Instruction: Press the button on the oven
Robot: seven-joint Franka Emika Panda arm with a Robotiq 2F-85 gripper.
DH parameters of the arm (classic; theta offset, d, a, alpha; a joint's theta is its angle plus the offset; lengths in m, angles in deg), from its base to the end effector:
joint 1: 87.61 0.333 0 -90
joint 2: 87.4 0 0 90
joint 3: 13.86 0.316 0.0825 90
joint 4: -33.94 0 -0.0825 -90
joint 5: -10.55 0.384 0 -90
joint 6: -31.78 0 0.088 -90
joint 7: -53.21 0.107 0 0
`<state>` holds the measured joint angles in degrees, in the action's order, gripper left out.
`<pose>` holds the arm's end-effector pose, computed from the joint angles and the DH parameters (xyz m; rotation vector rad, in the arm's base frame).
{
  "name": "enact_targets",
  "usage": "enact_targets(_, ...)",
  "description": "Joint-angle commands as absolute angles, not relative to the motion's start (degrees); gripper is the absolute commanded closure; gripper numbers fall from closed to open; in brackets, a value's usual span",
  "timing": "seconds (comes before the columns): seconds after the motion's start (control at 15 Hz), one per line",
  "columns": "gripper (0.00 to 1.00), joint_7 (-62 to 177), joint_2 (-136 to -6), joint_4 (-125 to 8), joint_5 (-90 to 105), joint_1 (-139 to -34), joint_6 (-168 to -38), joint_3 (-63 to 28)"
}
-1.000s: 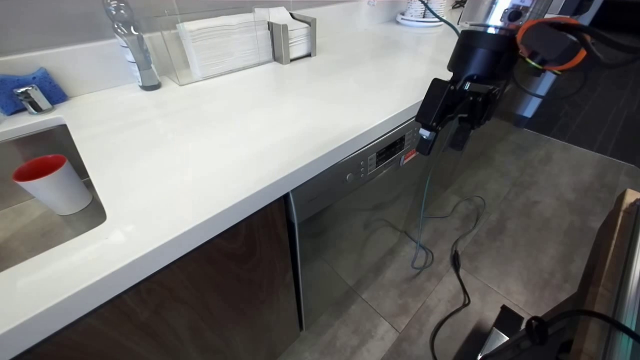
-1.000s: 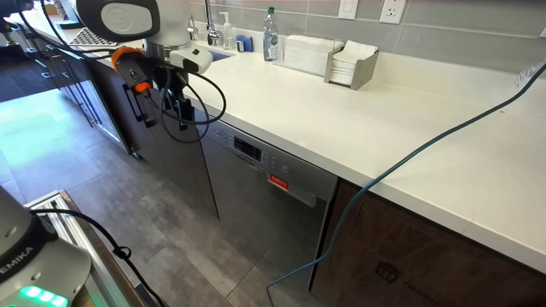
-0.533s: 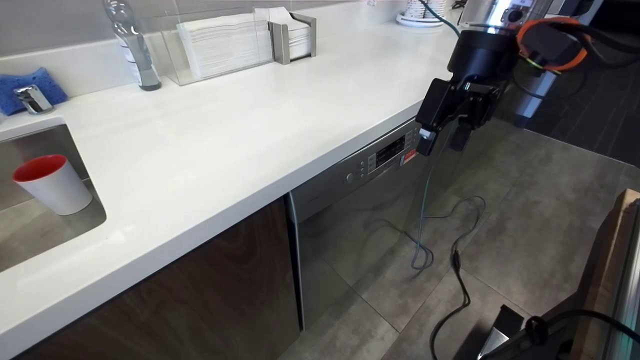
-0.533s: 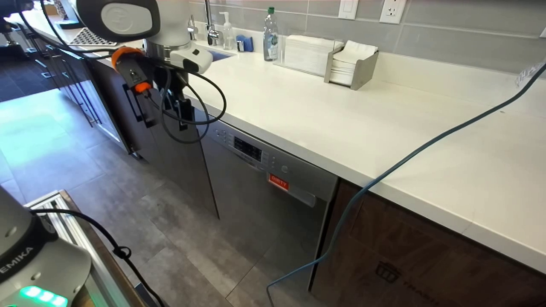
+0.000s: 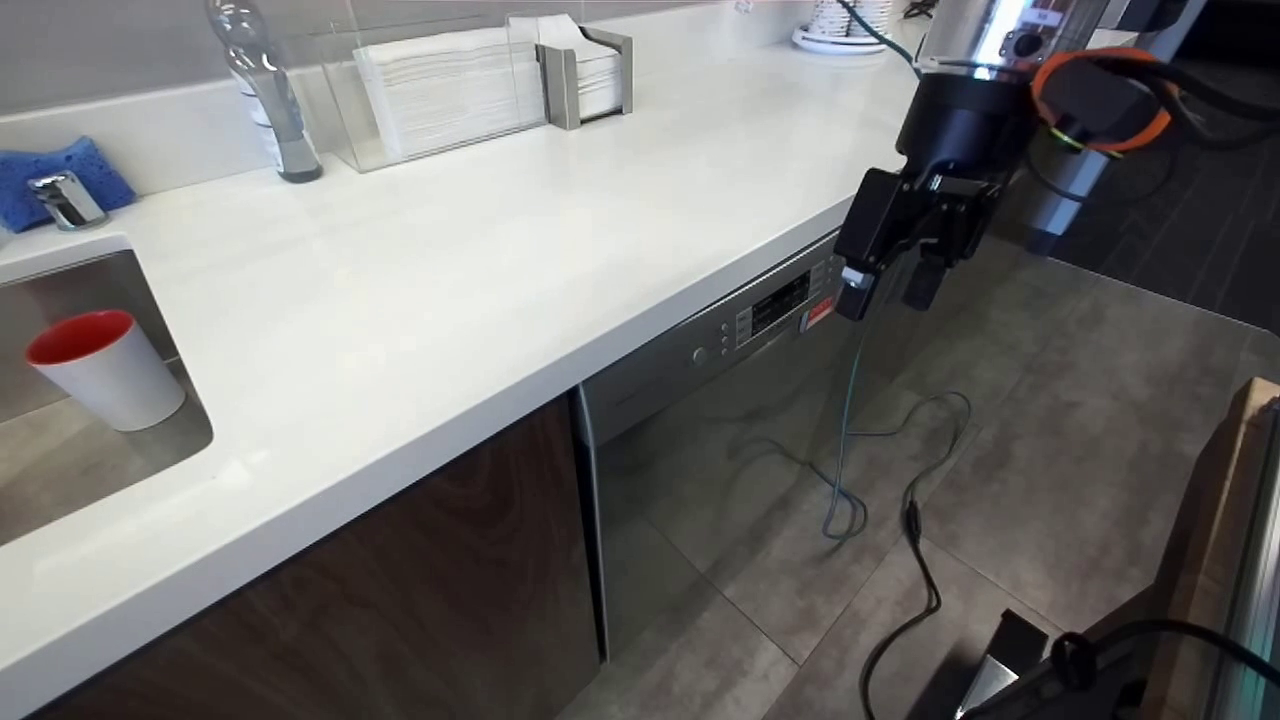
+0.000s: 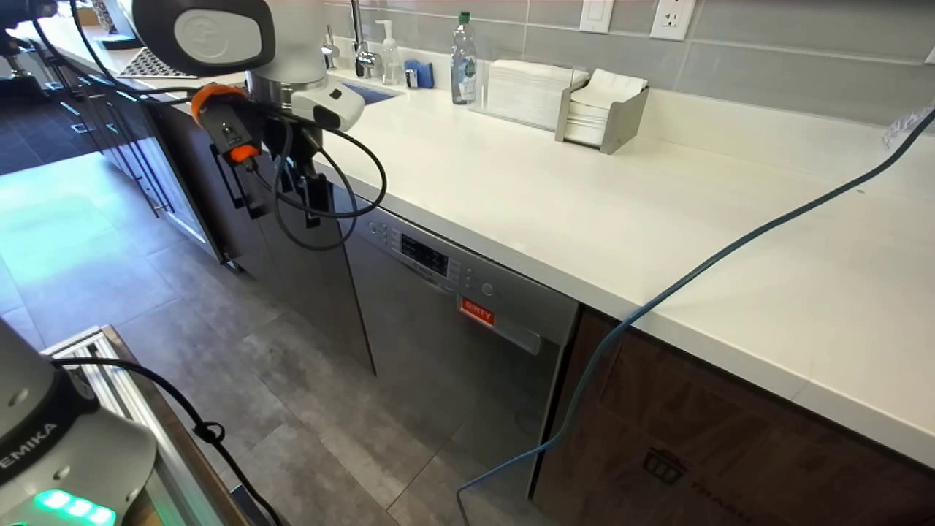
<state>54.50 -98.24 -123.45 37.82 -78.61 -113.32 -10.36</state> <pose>0.3785 0.0776 0.2740 -2.8762 0.2907 0.0770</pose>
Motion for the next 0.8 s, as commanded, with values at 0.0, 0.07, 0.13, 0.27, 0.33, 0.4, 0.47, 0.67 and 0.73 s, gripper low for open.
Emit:
enact_targets(0.0,0.00,55.71,-92.52,-123.12,37.43,-79.01,-115.03,-9.91)
enact_targets(0.07,0.00,56.19,-91.30,-123.22,36.43,-79.20,-115.56,-9.61)
enact_targets(0.13,0.00,55.78,-90.26,-123.32,36.34,-79.20,-116.93,-9.48)
enact_targets(0.27,0.00,56.75,-88.34,-123.37,34.65,-79.44,-119.40,-9.10)
enact_targets(0.33,0.00,56.91,-87.12,-123.48,34.14,-79.37,-121.58,-8.89)
enact_targets(0.4,0.00,56.35,-86.11,-123.55,34.11,-79.25,-123.84,-8.74)
enact_targets(0.47,0.00,55.81,-85.00,-123.57,34.40,-79.15,-126.30,-8.51)
enact_targets(0.67,0.00,53.35,-82.35,-123.34,37.37,-78.93,-133.54,-6.90)
enact_targets(0.73,0.00,53.07,-81.29,-123.24,37.46,-79.13,-135.24,-6.34)
